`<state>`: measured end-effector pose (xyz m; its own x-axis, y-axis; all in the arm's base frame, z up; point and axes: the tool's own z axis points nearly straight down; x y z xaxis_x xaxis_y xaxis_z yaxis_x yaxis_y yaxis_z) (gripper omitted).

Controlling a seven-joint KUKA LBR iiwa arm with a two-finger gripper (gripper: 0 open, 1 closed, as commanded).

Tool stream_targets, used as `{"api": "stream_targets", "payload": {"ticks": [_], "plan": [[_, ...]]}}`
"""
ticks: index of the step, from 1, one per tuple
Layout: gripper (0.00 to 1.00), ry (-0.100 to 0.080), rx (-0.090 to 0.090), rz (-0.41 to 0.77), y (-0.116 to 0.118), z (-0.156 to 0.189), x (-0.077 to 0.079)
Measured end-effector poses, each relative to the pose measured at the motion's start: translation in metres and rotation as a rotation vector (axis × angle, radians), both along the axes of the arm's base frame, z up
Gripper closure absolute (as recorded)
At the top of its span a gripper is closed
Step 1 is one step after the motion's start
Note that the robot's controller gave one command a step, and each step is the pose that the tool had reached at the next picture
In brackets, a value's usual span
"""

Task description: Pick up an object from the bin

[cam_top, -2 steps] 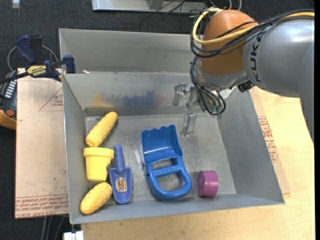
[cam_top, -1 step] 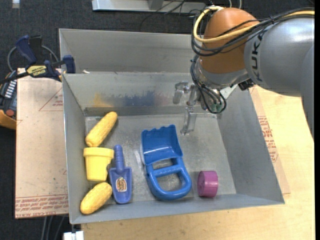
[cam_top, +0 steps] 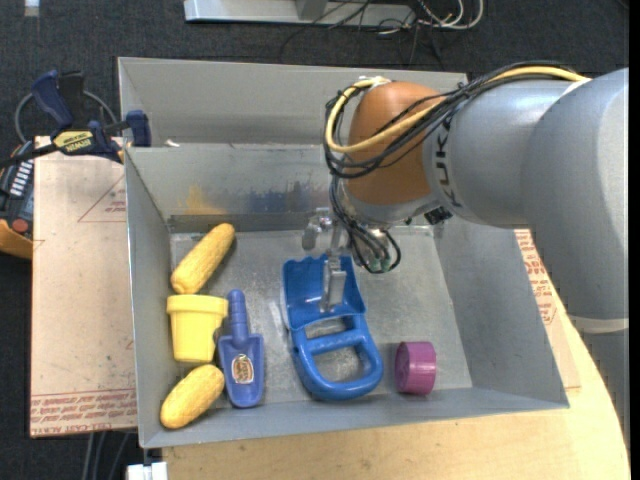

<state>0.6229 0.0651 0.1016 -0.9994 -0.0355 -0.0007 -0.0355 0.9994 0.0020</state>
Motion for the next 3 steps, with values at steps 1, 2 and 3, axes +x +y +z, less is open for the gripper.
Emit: {"api": "stream_targets", "payload": {"ticks": [1, 2, 3], "plan": [[0.0, 0.0, 0.003, -0.041, 0.009, -0.038, -0.004], [1.0, -0.008, -0.001, -0.106, -0.021, -0.026, -0.002], [1.0, -0.008, 0.0, -0.107, -0.021, -0.026, -0.002]]}}
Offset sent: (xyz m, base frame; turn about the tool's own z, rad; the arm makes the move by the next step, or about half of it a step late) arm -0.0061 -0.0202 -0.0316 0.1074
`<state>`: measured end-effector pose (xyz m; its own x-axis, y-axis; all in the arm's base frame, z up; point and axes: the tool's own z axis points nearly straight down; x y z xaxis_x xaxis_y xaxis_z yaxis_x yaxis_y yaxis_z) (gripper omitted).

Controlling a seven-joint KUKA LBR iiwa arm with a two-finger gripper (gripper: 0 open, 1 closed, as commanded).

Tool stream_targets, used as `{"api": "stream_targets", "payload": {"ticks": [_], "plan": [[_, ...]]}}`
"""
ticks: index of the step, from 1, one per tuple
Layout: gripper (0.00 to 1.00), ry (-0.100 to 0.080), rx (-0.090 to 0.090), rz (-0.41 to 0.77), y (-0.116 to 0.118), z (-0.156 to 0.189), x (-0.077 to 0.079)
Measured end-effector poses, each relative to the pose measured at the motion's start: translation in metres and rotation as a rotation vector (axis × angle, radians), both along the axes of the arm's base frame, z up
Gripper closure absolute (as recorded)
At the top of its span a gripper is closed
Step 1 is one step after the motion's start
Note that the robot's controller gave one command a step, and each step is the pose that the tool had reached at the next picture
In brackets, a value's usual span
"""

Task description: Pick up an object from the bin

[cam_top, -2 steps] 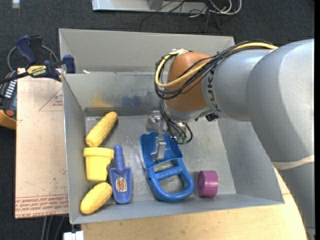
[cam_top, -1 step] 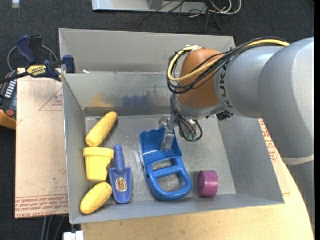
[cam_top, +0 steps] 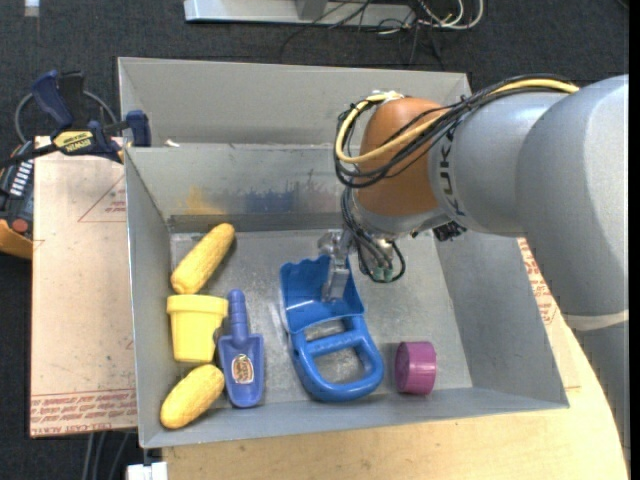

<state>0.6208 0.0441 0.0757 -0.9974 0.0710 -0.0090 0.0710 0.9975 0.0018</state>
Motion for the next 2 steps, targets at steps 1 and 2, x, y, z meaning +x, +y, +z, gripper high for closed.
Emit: {"api": "stream_targets", "payload": {"ticks": [1, 2], "plan": [[1.0, 0.004, 0.001, -0.01, 0.005, 0.072, -0.006], [1.0, -0.007, 0.001, -0.02, -0.001, 0.022, 0.009]]}}
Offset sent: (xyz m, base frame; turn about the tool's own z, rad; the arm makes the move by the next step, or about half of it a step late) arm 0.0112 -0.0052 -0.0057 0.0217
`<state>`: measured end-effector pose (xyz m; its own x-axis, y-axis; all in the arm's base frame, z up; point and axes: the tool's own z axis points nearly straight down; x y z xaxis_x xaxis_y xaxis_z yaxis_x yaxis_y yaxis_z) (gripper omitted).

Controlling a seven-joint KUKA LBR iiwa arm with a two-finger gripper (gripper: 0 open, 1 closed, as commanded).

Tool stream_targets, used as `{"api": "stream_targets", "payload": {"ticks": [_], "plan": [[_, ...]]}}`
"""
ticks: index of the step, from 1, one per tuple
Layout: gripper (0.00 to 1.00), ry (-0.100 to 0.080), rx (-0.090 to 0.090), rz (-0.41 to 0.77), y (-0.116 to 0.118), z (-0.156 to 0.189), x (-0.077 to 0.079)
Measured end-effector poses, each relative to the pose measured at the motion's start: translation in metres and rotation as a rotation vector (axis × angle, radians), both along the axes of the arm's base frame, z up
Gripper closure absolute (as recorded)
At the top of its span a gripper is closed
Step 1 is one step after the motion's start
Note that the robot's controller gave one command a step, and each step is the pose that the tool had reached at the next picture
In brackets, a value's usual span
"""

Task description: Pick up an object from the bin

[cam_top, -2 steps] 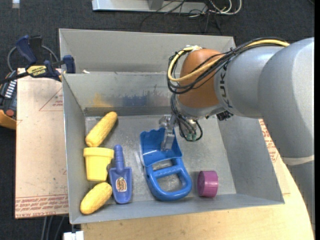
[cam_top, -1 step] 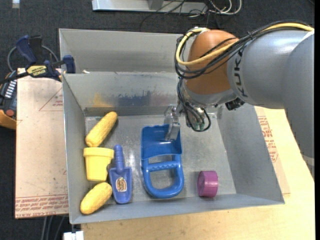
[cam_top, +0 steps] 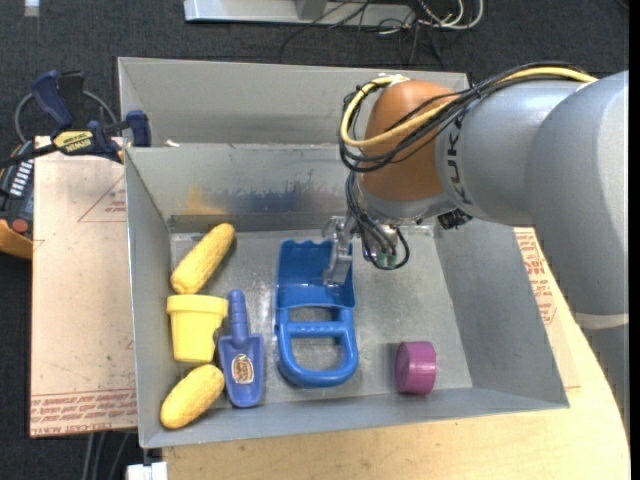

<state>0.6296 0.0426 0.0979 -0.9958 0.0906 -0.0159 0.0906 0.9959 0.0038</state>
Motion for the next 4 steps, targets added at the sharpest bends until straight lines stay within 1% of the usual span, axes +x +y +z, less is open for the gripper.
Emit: {"api": "stream_targets", "payload": {"ticks": [1, 2, 3, 4], "plan": [[1.0, 0.011, 0.0, 0.003, 0.01, 0.045, -0.023], [1.0, -0.004, 0.0, 0.021, 0.008, 0.045, -0.006], [1.0, 0.013, -0.001, 0.038, 0.007, 0.101, -0.021], [1.0, -0.006, 0.0, 0.057, 0.001, 0.063, -0.012]]}}
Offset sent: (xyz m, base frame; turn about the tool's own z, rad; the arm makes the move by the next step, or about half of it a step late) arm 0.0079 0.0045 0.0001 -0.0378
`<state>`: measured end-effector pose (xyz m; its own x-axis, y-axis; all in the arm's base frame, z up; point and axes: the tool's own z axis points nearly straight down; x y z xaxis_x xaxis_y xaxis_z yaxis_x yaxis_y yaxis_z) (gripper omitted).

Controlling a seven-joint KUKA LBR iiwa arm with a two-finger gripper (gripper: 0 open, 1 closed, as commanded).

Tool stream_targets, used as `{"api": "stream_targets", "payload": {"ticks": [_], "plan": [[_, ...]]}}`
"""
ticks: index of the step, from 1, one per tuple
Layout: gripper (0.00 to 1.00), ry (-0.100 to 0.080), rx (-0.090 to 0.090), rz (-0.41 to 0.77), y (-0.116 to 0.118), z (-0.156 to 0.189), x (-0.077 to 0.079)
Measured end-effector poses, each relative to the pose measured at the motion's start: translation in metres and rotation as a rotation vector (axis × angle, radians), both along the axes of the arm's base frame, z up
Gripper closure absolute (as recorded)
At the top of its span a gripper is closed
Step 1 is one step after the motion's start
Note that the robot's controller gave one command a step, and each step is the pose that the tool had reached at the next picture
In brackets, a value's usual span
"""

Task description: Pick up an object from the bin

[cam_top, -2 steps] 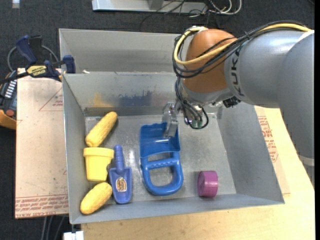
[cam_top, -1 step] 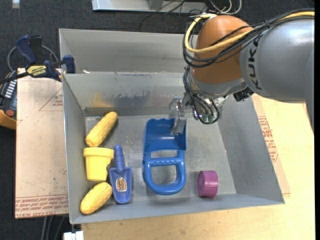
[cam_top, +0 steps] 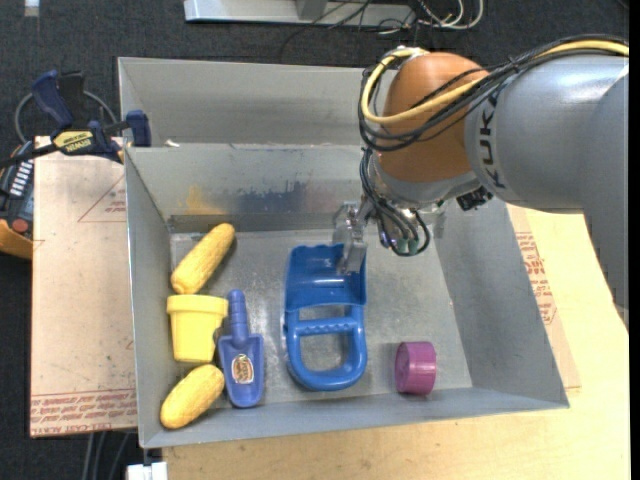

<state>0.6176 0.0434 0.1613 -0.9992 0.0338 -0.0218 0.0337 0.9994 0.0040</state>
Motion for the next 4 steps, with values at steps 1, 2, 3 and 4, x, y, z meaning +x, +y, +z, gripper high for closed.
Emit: {"api": "stream_targets", "payload": {"ticks": [1, 2, 3, 4], "plan": [[1.0, 0.016, 0.001, -0.115, 0.029, -0.064, 0.006], [1.0, 0.0, 0.006, -0.173, 0.022, -0.088, 0.039], [1.0, 0.014, 0.001, -0.149, 0.008, -0.014, -0.017], [1.0, -0.006, 0.006, -0.144, 0.03, -0.054, -0.007]]}}
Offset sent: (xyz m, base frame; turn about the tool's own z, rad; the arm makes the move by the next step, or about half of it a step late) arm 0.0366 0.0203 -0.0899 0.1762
